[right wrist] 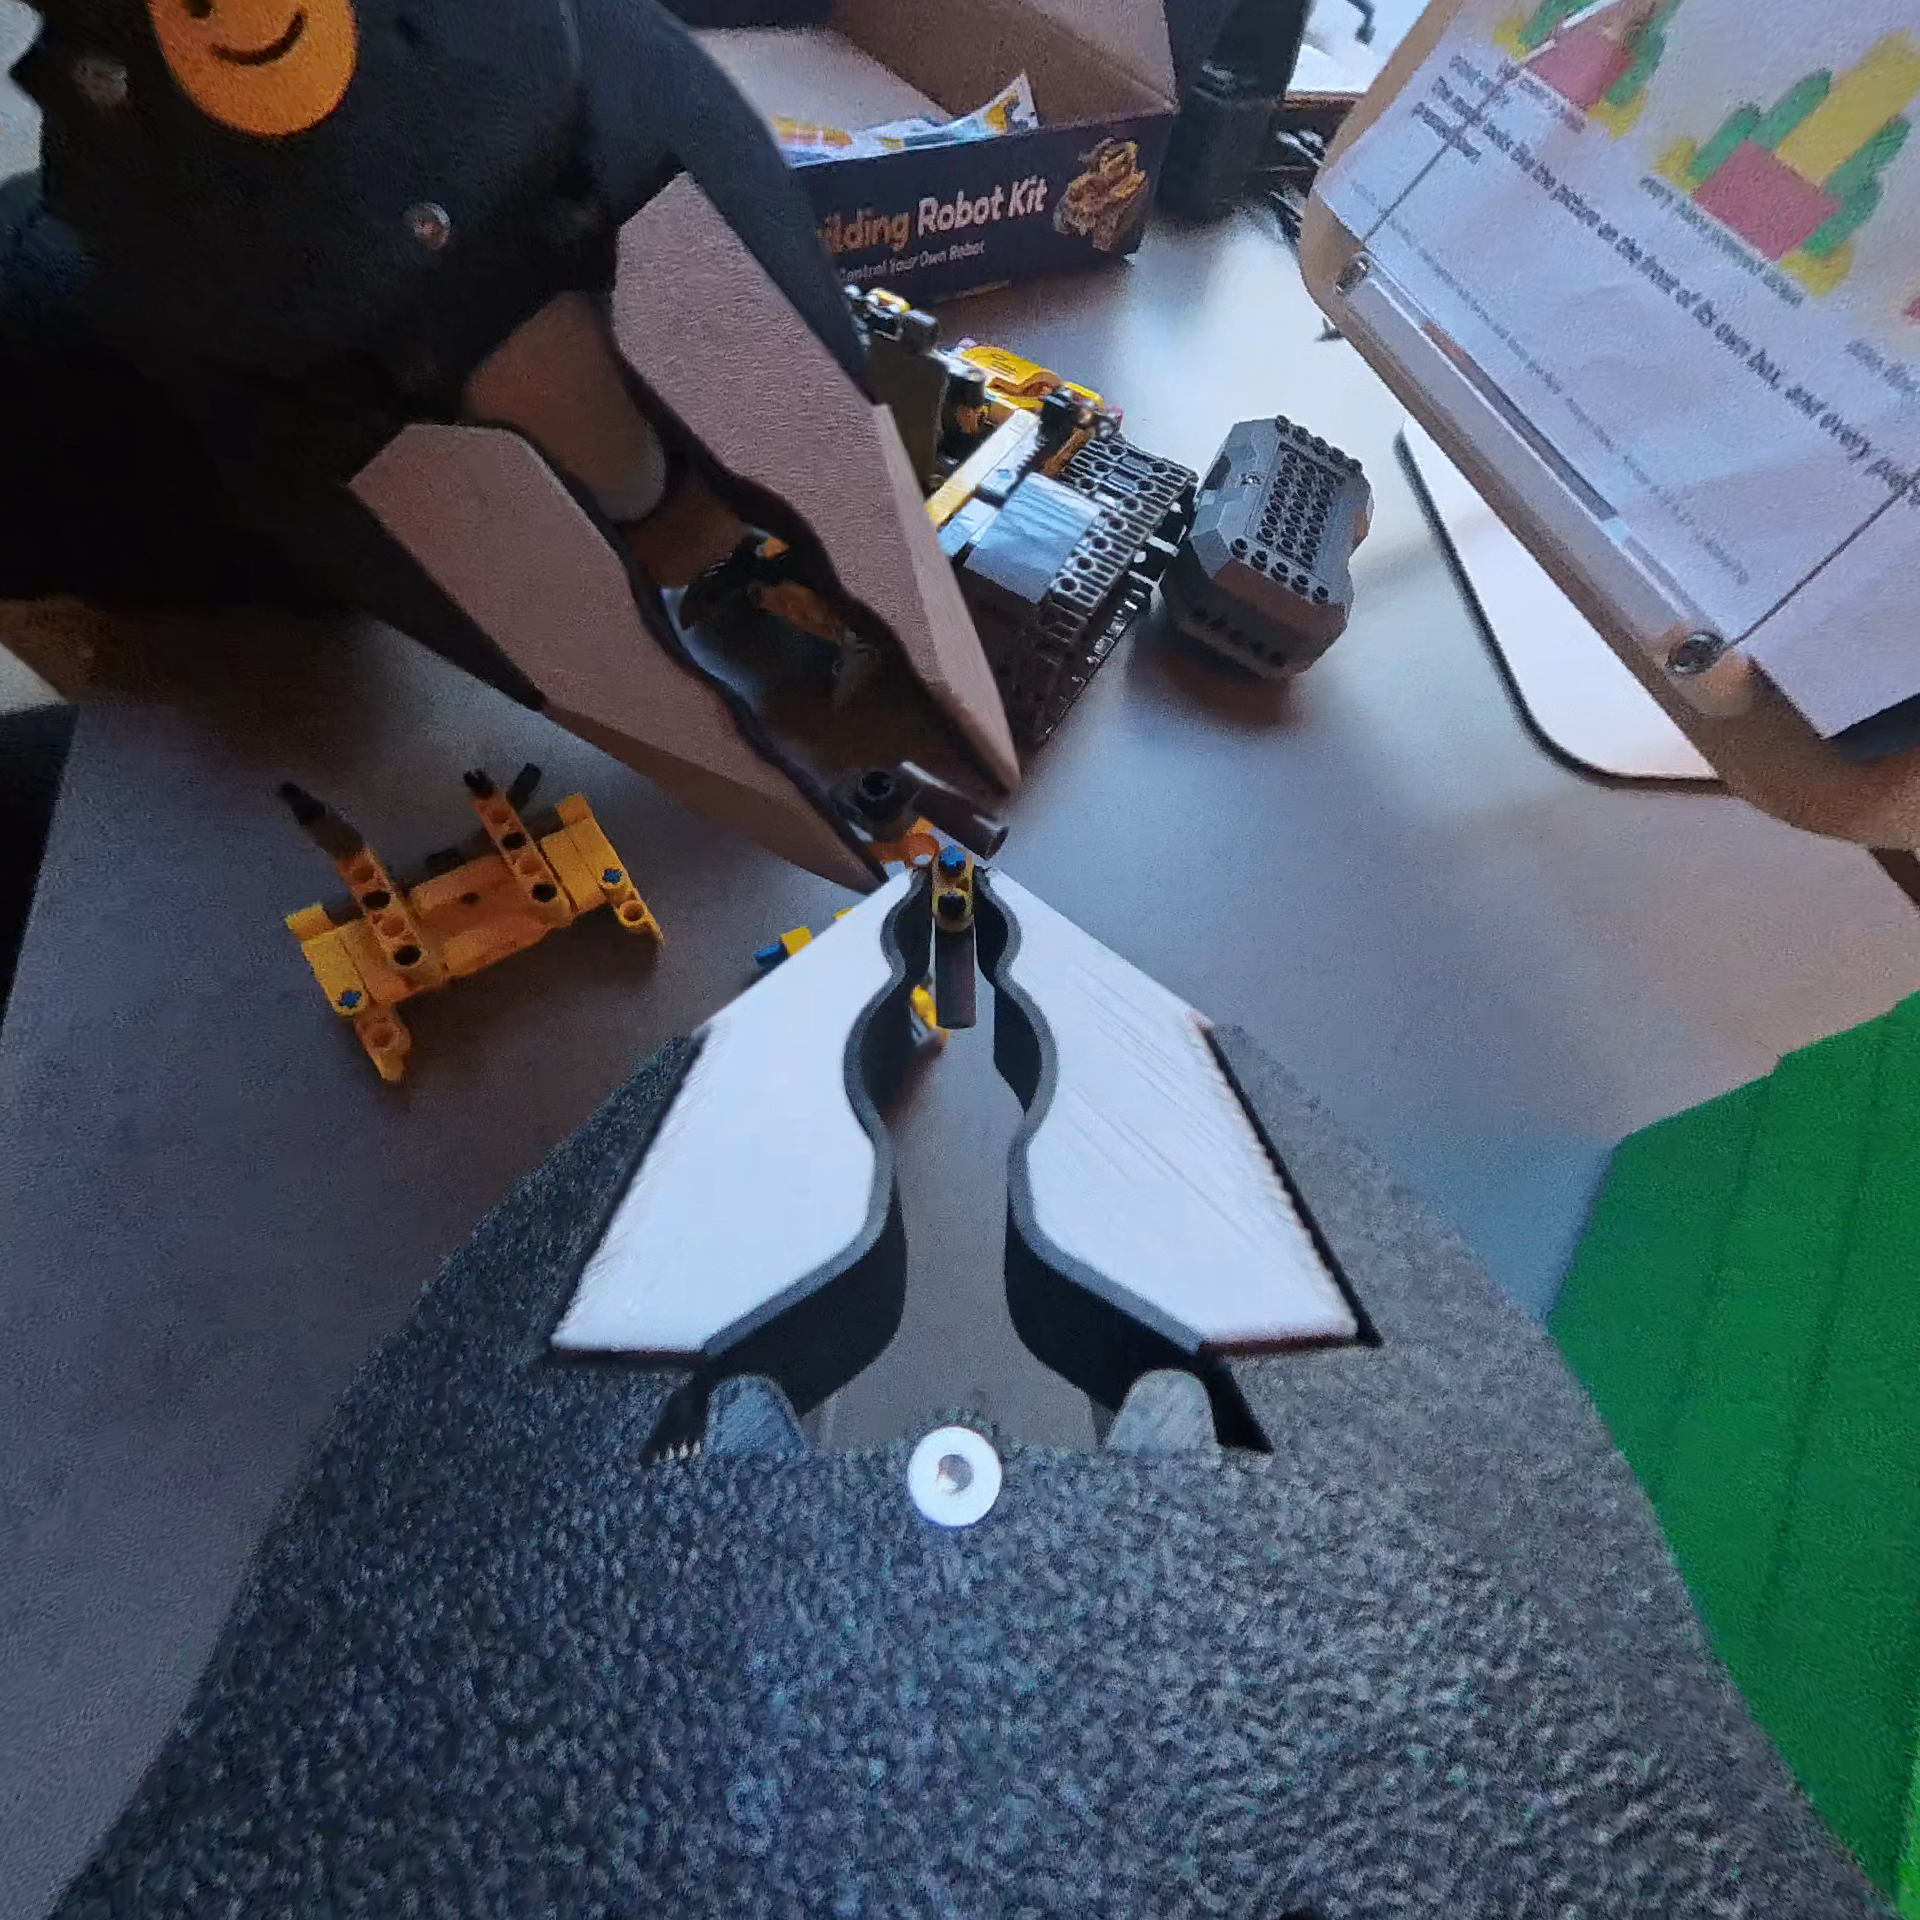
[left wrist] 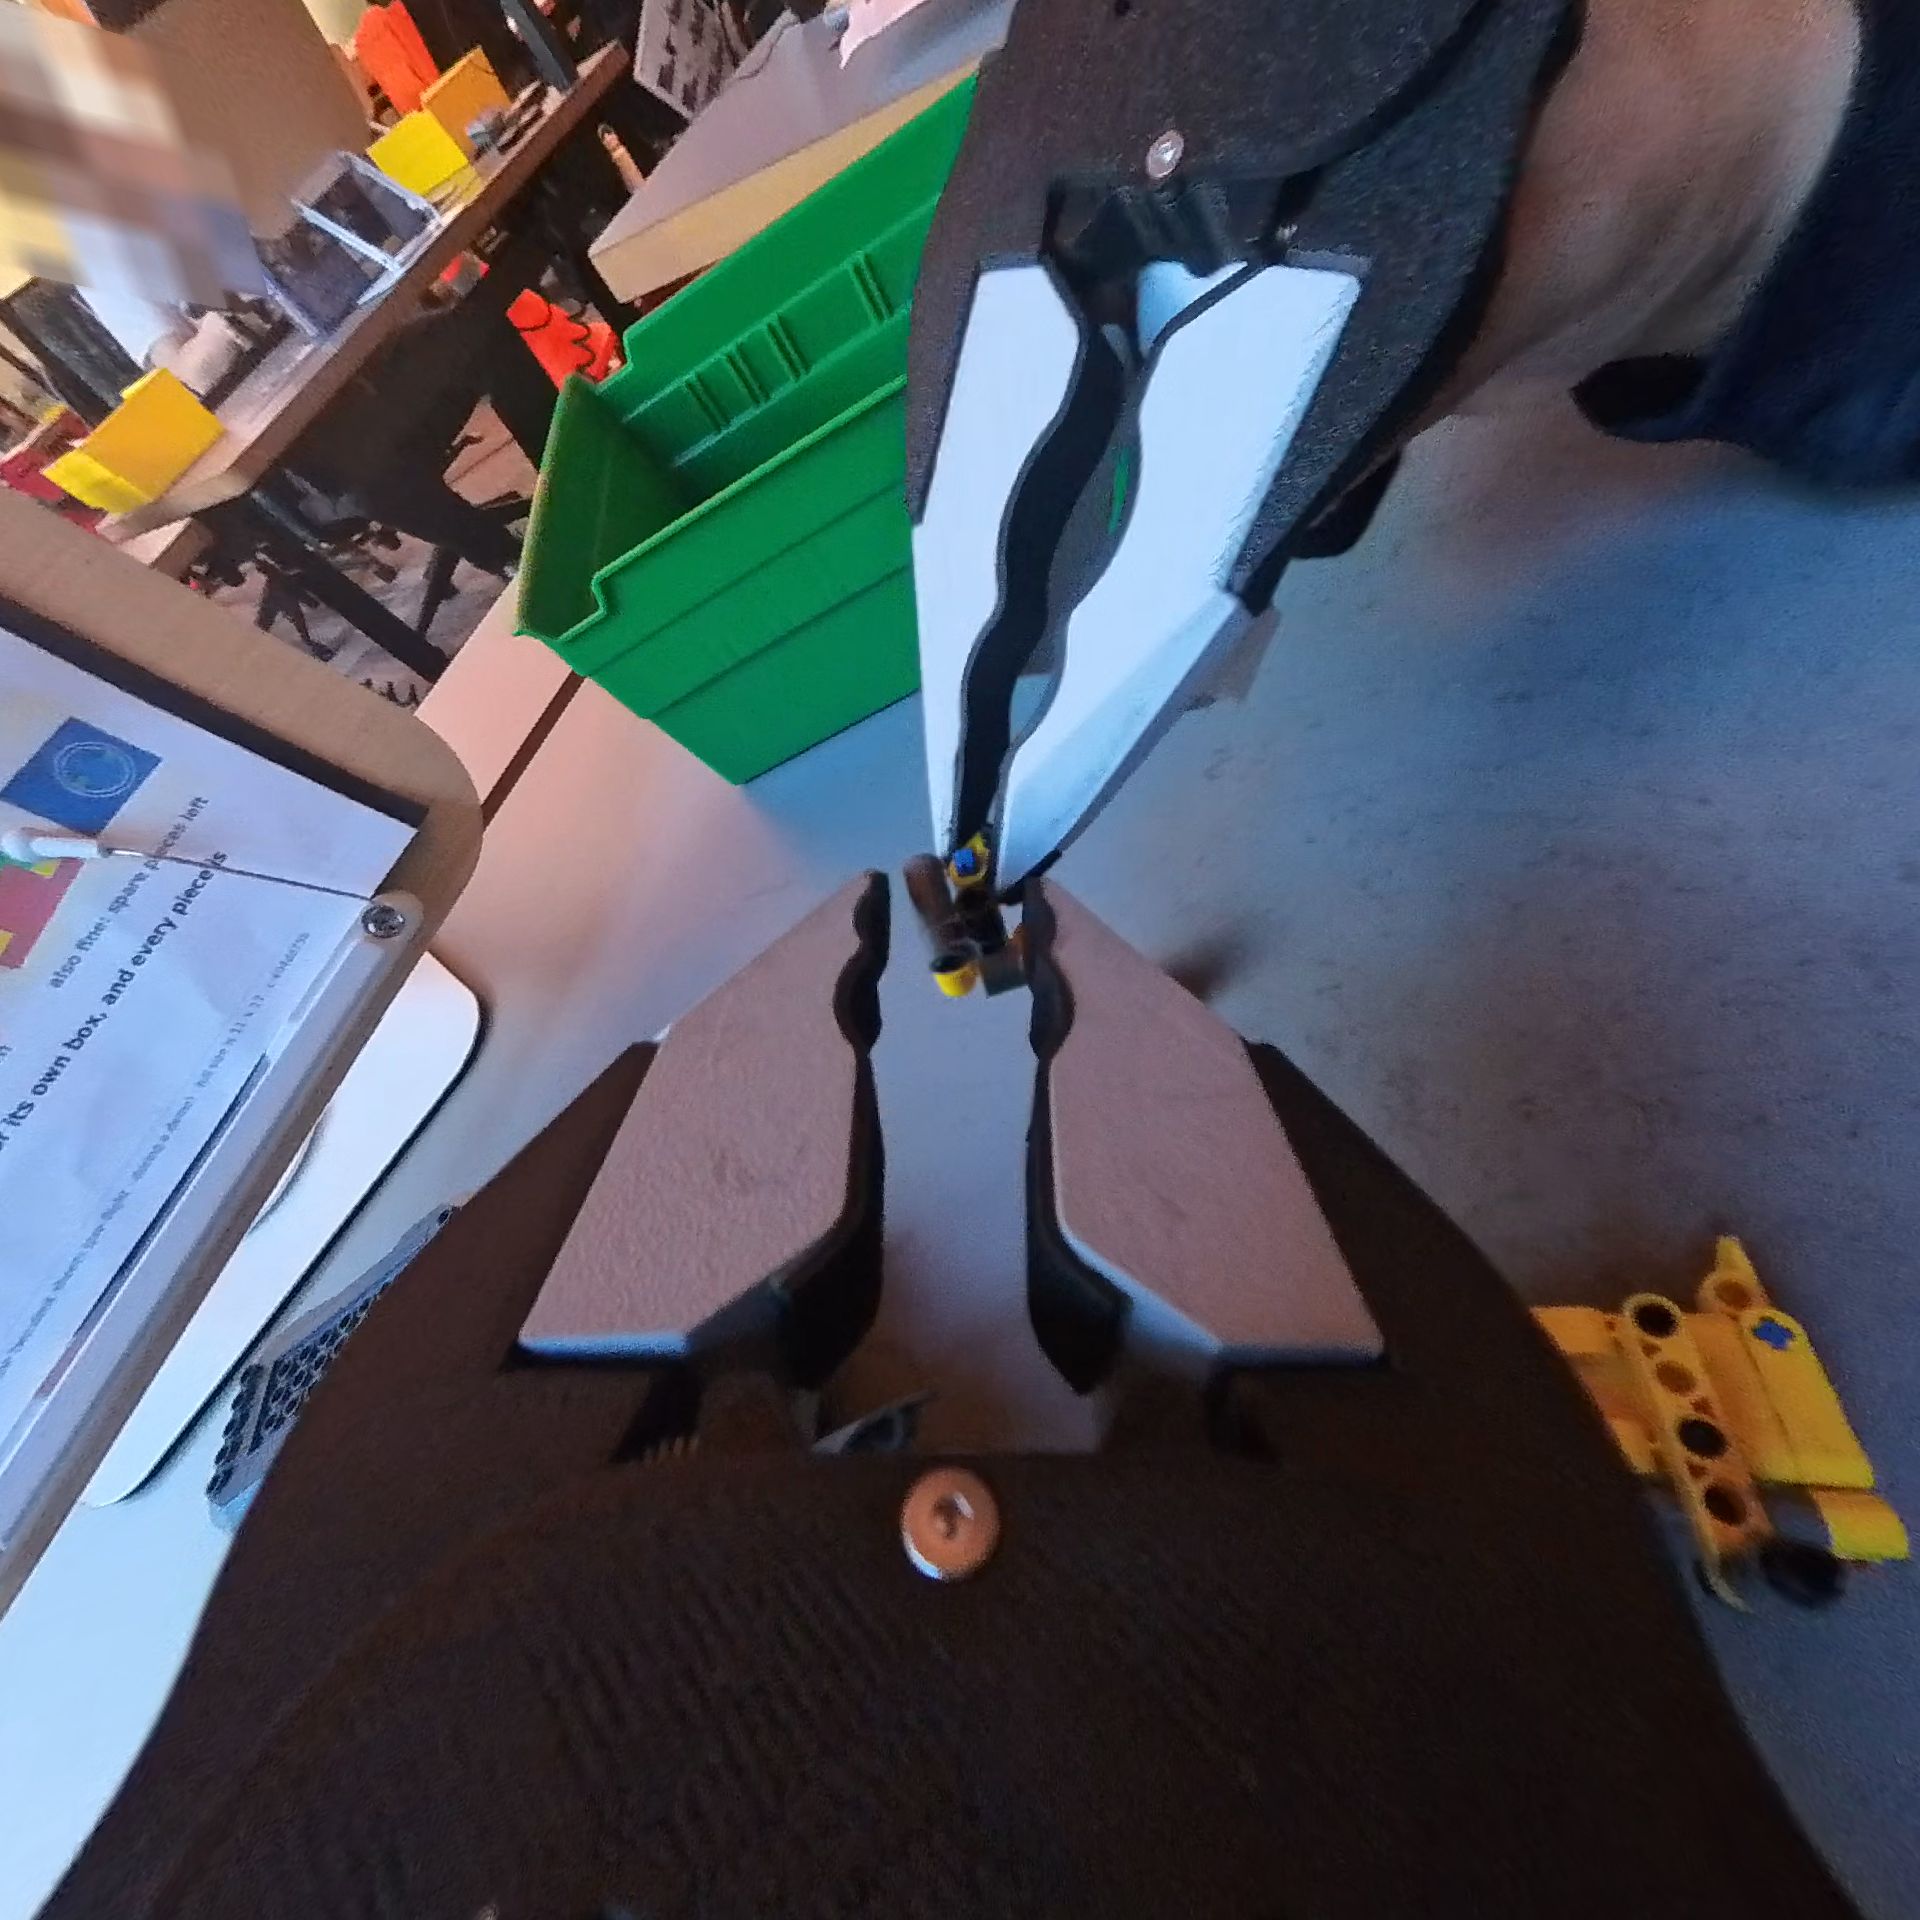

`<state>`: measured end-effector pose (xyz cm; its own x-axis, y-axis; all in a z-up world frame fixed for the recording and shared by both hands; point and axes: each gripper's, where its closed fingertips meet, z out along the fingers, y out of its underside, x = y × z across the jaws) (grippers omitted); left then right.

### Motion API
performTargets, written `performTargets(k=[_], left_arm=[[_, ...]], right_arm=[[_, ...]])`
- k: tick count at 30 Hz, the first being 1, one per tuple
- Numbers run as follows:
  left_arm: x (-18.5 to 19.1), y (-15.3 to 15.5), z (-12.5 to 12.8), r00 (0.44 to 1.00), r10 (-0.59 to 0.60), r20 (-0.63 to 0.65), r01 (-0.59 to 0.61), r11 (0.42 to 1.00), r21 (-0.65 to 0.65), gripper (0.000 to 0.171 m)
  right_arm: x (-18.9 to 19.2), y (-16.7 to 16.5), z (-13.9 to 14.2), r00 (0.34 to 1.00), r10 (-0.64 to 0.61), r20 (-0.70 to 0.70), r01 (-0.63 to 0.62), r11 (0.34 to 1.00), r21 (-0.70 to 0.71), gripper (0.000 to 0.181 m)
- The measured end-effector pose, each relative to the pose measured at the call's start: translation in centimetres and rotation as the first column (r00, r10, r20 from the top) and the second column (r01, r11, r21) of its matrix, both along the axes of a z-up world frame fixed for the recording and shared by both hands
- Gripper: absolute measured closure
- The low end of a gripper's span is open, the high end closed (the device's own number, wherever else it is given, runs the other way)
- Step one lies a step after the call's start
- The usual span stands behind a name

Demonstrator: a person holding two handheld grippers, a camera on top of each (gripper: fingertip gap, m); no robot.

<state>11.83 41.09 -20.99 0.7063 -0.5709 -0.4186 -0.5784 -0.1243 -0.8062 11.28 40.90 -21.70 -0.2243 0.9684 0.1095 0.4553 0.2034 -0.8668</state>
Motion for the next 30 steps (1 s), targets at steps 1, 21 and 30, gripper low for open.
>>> performTargets(k=[1,21,30], left_arm=[[0.2,-0.1,0.0,1.0,-0.012,0.004,0.012,1.0,-0.001,0.149],[0.6,-0.9,5.0,0.777,-0.07,0.625,0.145,0.987,-0.07,0.159],[-1.7,-0.6,6.6,0.61,-0.024,0.792,0.149,0.985,-0.085,0.167]], right_arm=[[0.1,-0.1,0.1,1.0,0.011,-0.003,-0.011,1.0,0.025,0.177],[1.1,-0.6,5.8,0.938,0.07,-0.339,-0.118,0.985,-0.124,0.161],[1.2,-0.5,6.2,0.933,0.062,-0.356,-0.151,0.962,-0.229,0.161]])
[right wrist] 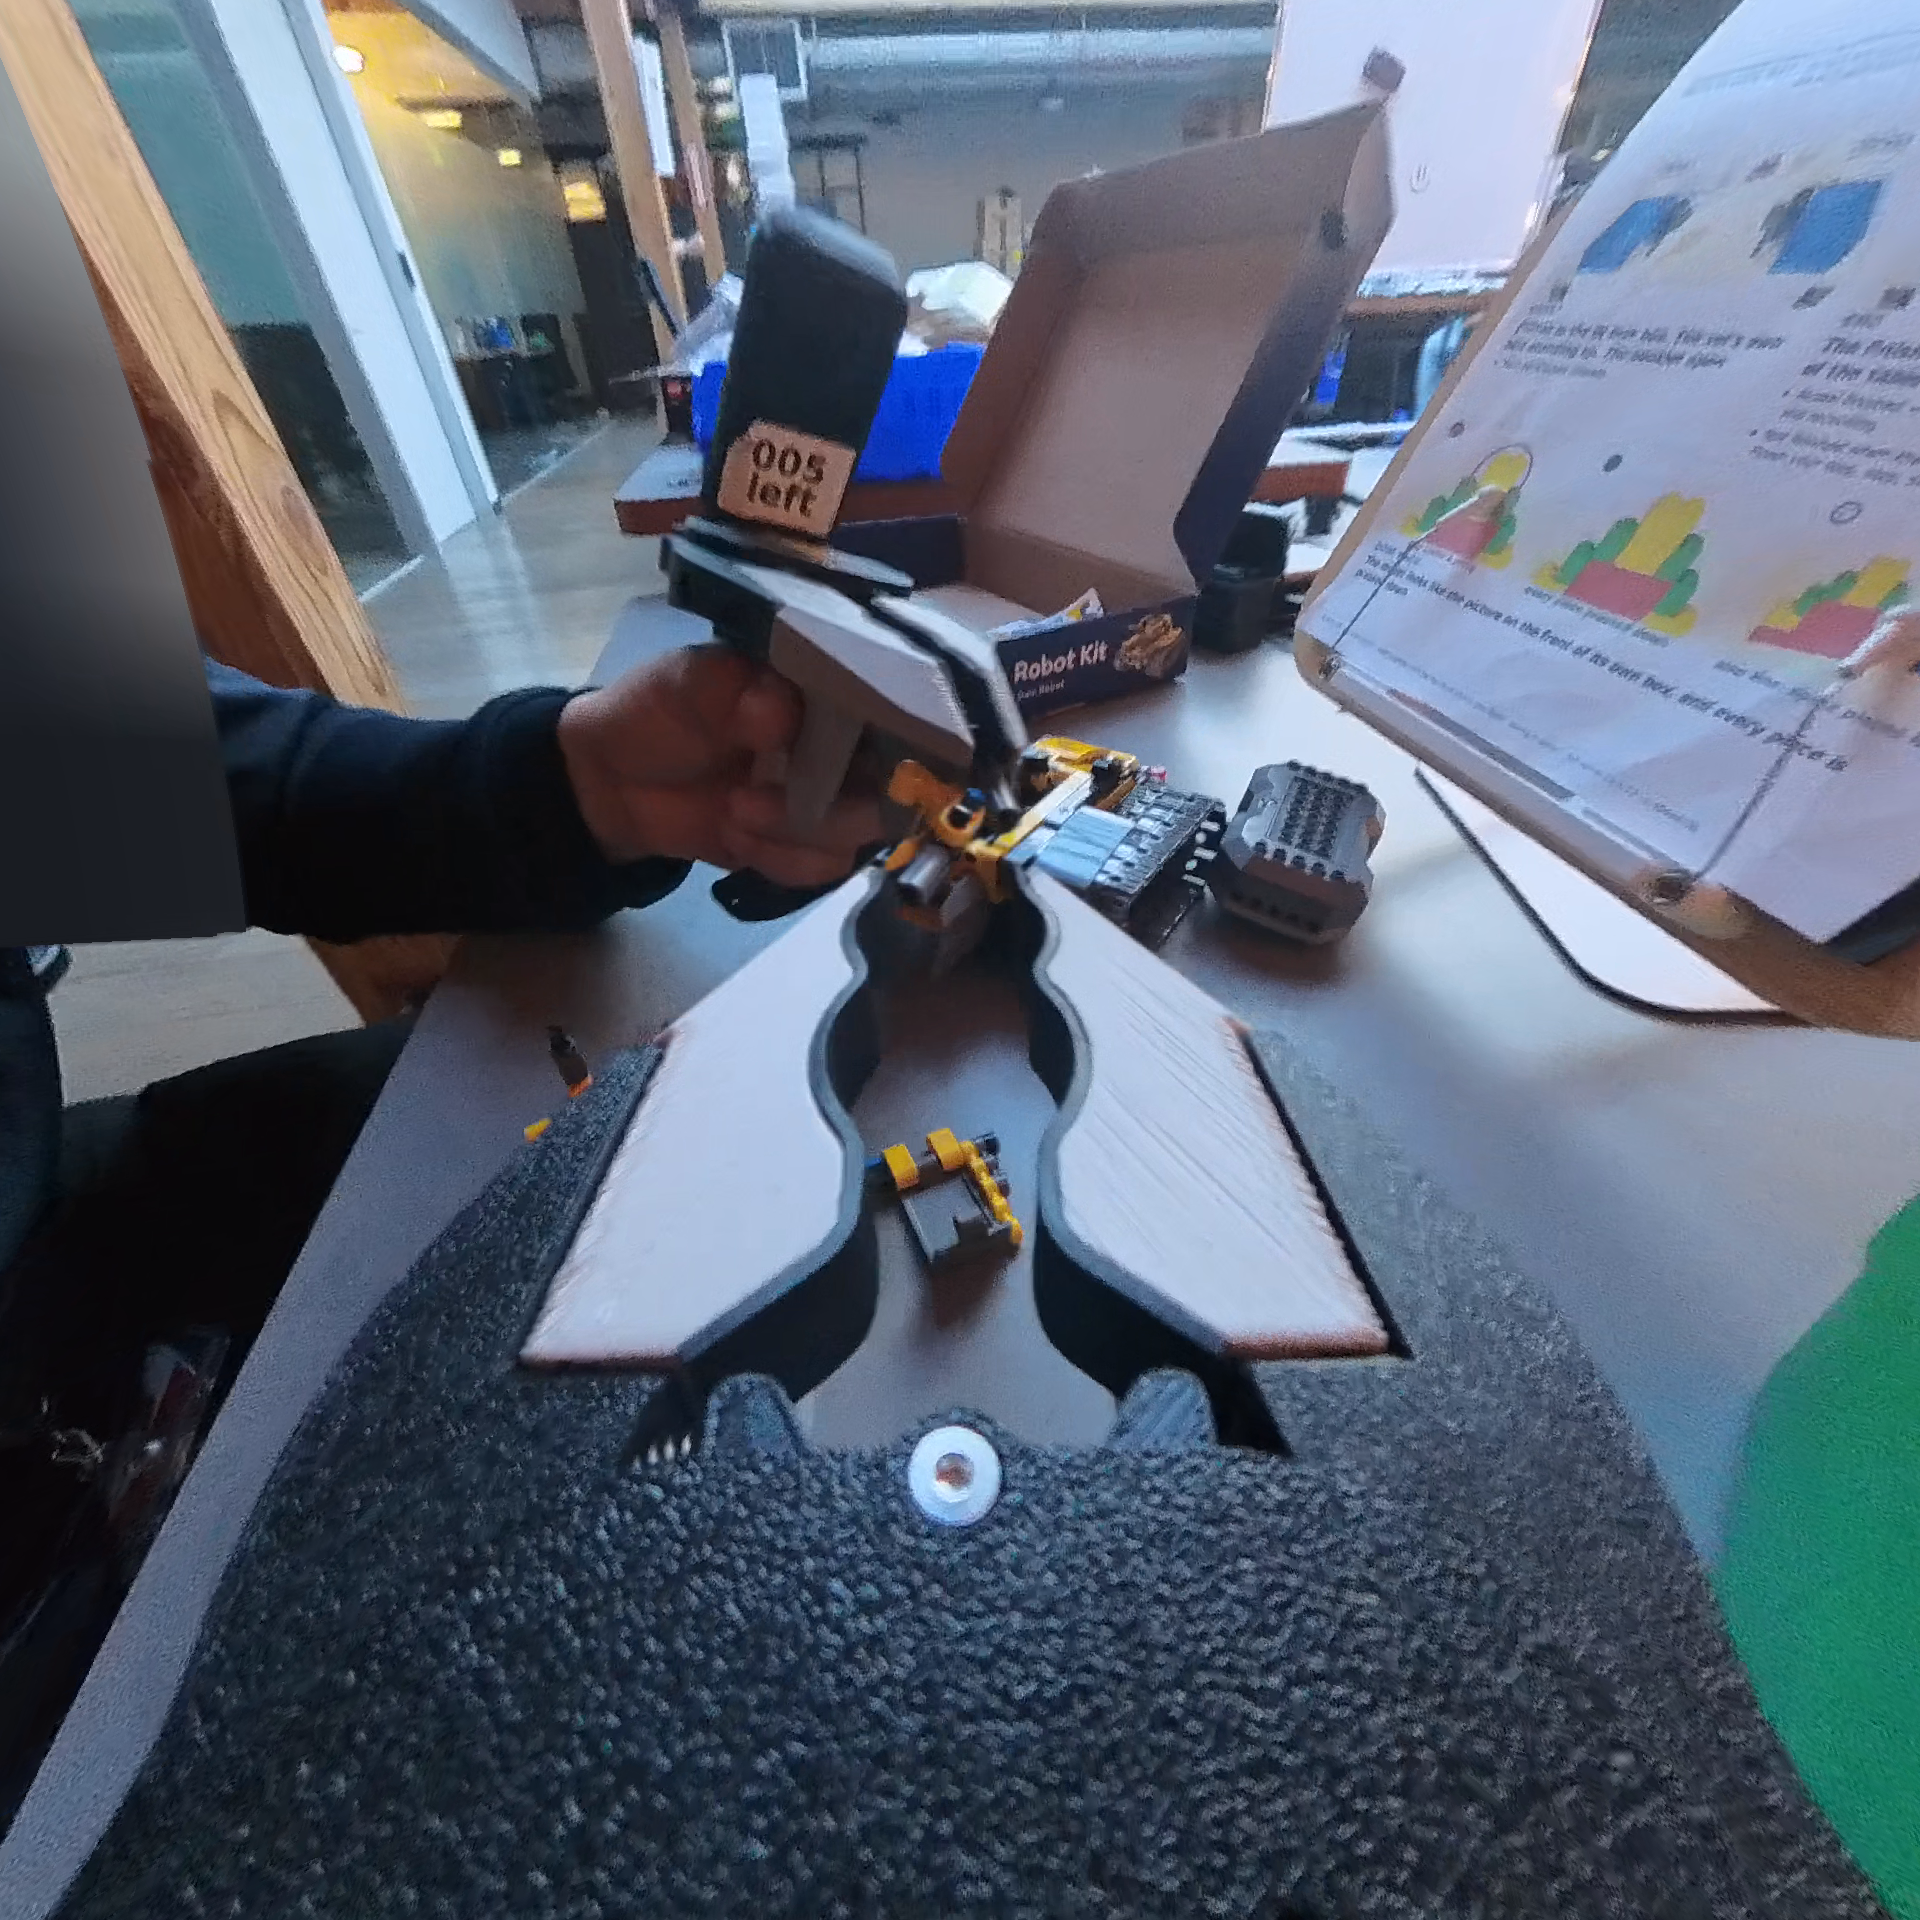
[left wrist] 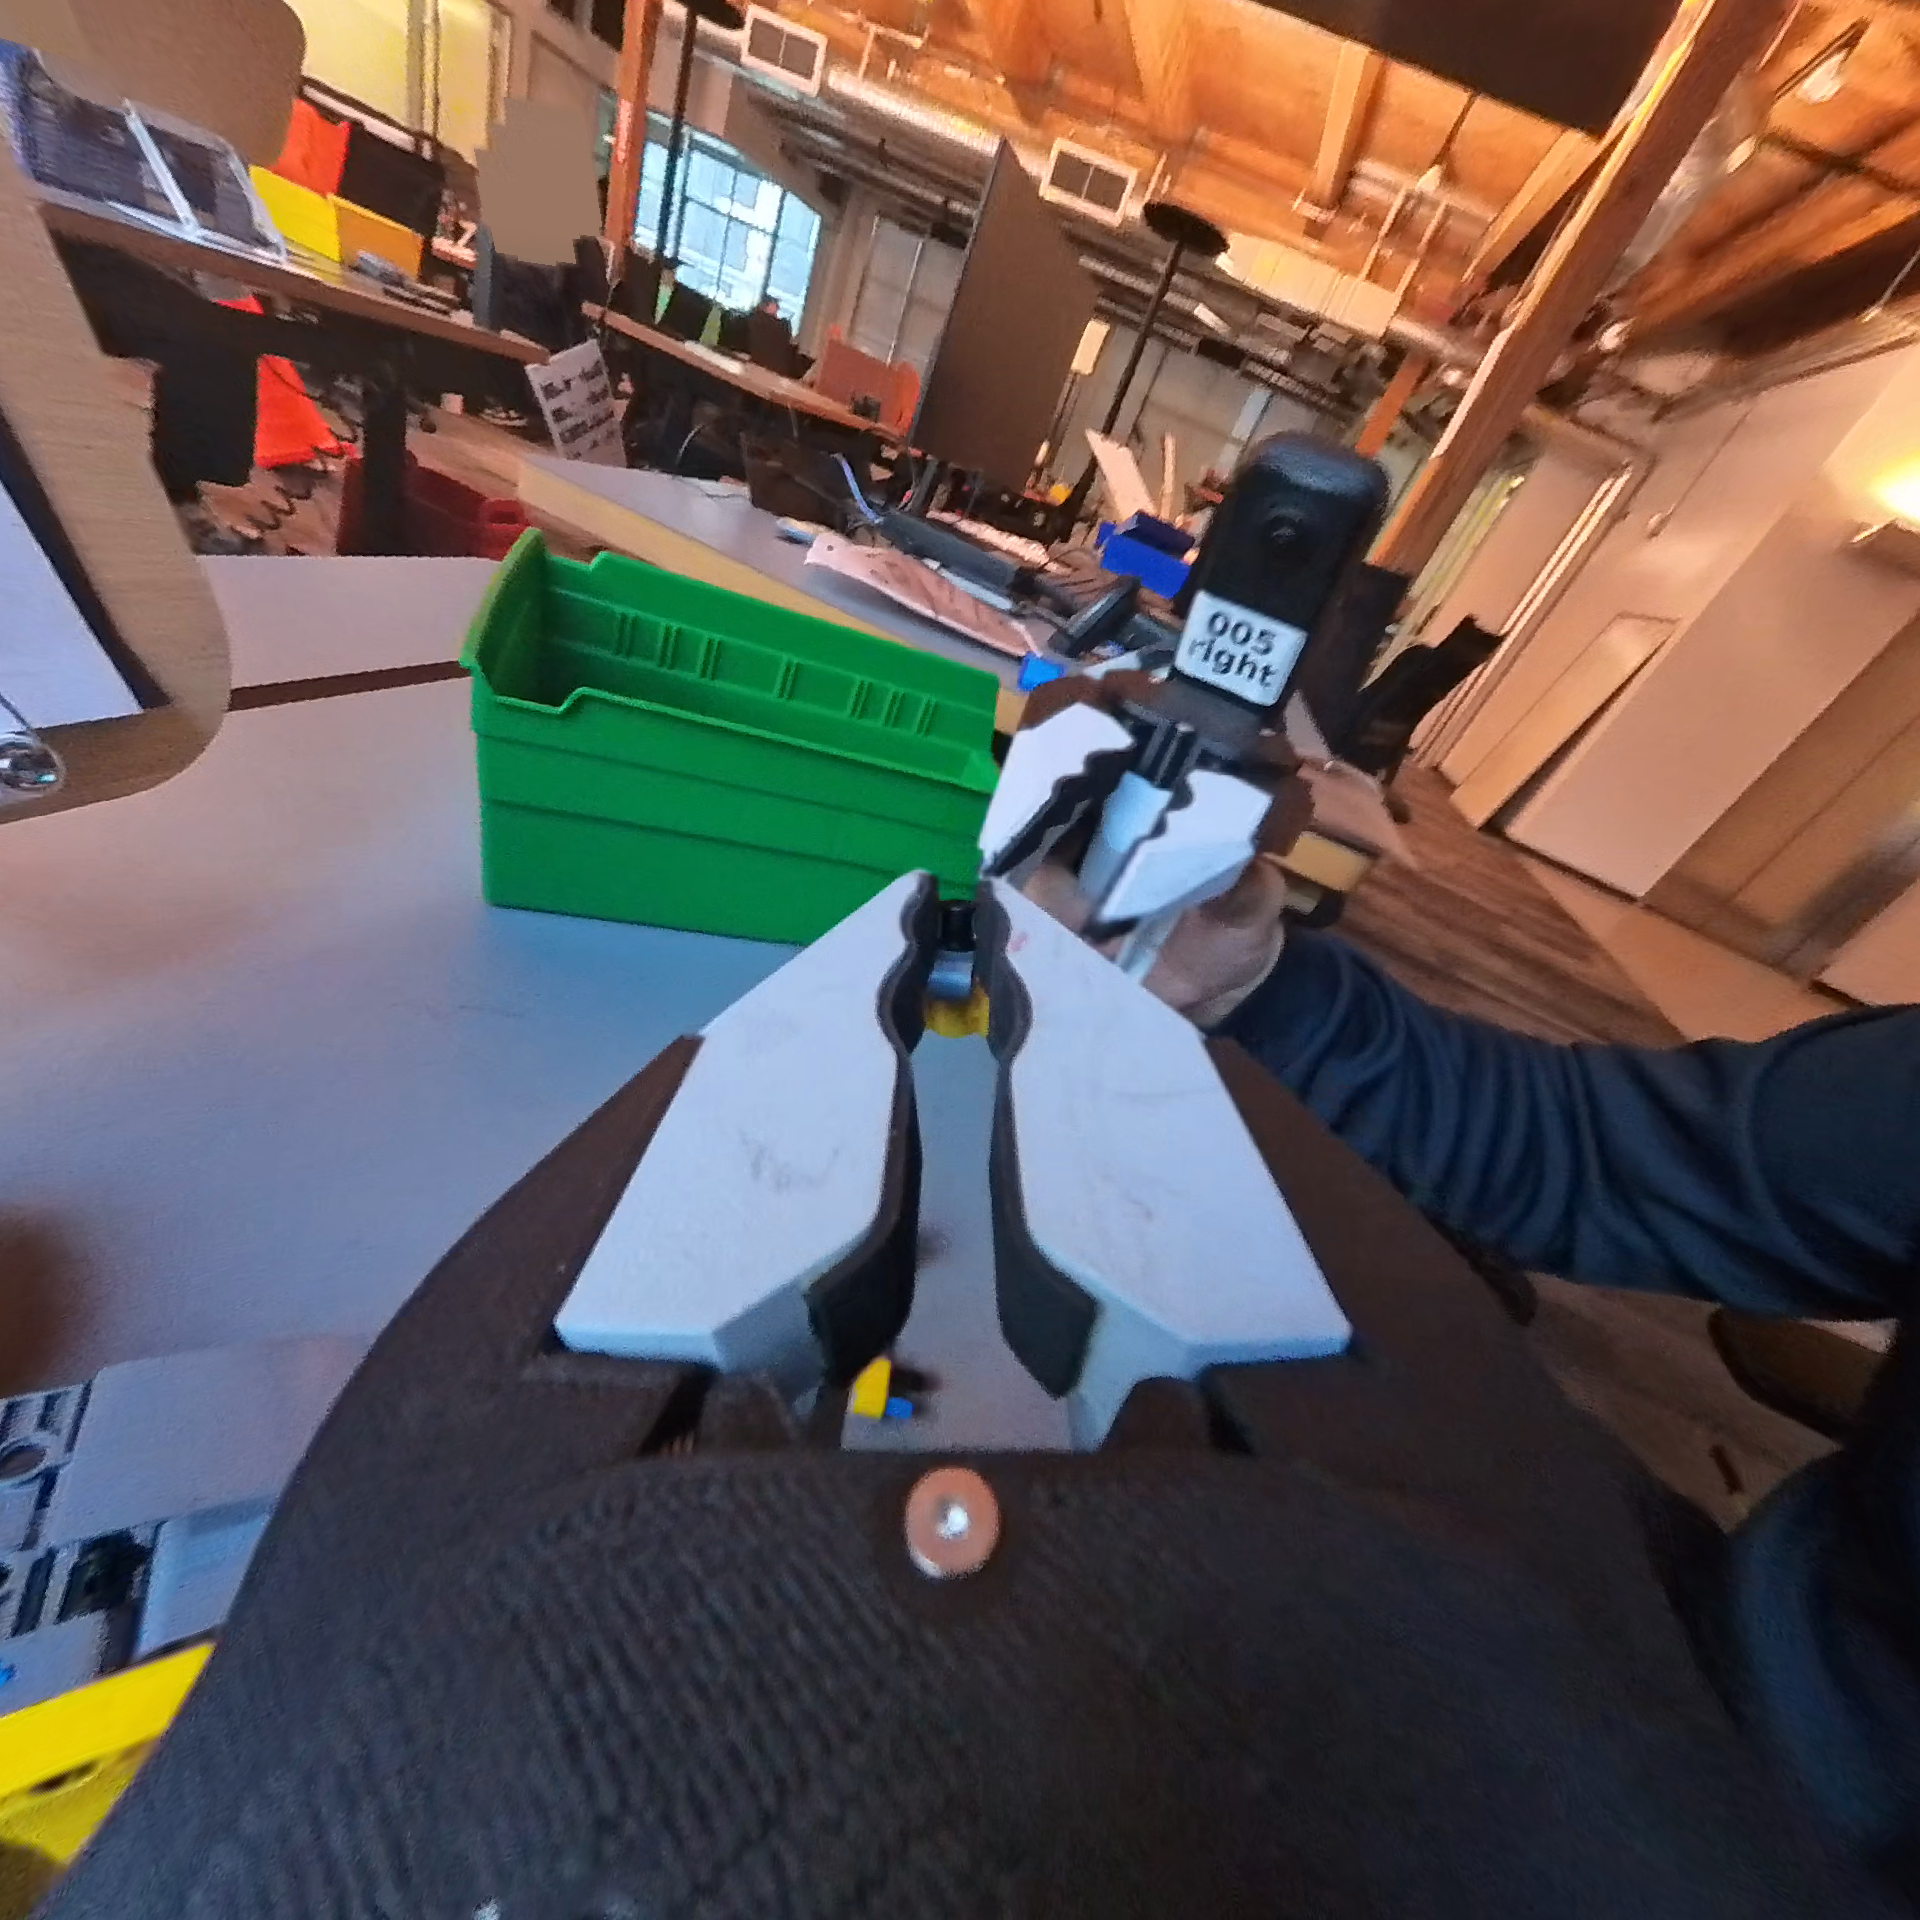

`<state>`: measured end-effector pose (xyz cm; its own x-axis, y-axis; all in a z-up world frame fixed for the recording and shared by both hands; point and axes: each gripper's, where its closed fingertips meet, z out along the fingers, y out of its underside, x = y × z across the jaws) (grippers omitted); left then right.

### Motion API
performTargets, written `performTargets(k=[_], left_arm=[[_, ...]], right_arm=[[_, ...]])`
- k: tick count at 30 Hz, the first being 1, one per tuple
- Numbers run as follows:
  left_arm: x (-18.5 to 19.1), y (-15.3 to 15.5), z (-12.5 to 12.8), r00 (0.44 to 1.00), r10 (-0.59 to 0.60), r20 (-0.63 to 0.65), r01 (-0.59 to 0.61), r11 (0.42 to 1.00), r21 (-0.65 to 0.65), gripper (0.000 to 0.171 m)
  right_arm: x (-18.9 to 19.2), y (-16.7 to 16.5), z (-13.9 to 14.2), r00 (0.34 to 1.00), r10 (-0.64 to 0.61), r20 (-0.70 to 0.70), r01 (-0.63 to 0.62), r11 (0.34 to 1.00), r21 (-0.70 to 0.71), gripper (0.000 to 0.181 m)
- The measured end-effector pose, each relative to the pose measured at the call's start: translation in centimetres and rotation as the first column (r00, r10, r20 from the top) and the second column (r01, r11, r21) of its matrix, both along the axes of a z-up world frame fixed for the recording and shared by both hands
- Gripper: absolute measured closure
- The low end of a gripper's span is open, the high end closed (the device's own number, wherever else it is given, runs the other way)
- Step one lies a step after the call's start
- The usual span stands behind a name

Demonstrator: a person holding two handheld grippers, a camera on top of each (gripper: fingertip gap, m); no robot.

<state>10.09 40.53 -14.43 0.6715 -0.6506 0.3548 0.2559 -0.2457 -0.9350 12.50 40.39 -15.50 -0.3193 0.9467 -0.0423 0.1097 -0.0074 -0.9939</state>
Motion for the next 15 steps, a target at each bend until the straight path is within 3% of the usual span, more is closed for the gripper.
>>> performTargets(k=[4,7,11,13,15], left_arm=[[0.9,-0.1,-0.3,1.0,-0.007,-0.023,0.007,1.0,0.003,0.167],[1.1,-0.1,-0.2,1.0,-0.008,-0.006,0.008,1.0,-0.004,0.167],[0.5,0.3,-0.6,1.0,-0.002,0.014,0.003,0.999,-0.046,0.167],[-0.1,0.7,-1.1,0.995,0.047,-0.085,-0.049,0.998,-0.028,0.165],[-0.2,0.5,-1.2,0.962,0.092,-0.256,-0.08,0.995,0.056,0.151]], right_arm=[[-0.8,-1.1,-1.3,0.999,0.017,0.049,-0.019,0.999,0.036,0.153],[-1.4,-1.0,-1.6,0.998,-0.041,0.04,0.037,0.994,0.106,0.173],[-1.6,0.1,-1.3,0.992,-0.122,0.022,0.118,0.983,0.14,0.178],[-1.6,0.7,-1.6,0.99,-0.119,0.07,0.117,0.992,0.045,0.177],[-1.5,1.6,-2.1,0.986,-0.125,0.108,0.129,0.991,-0.028,0.177]])
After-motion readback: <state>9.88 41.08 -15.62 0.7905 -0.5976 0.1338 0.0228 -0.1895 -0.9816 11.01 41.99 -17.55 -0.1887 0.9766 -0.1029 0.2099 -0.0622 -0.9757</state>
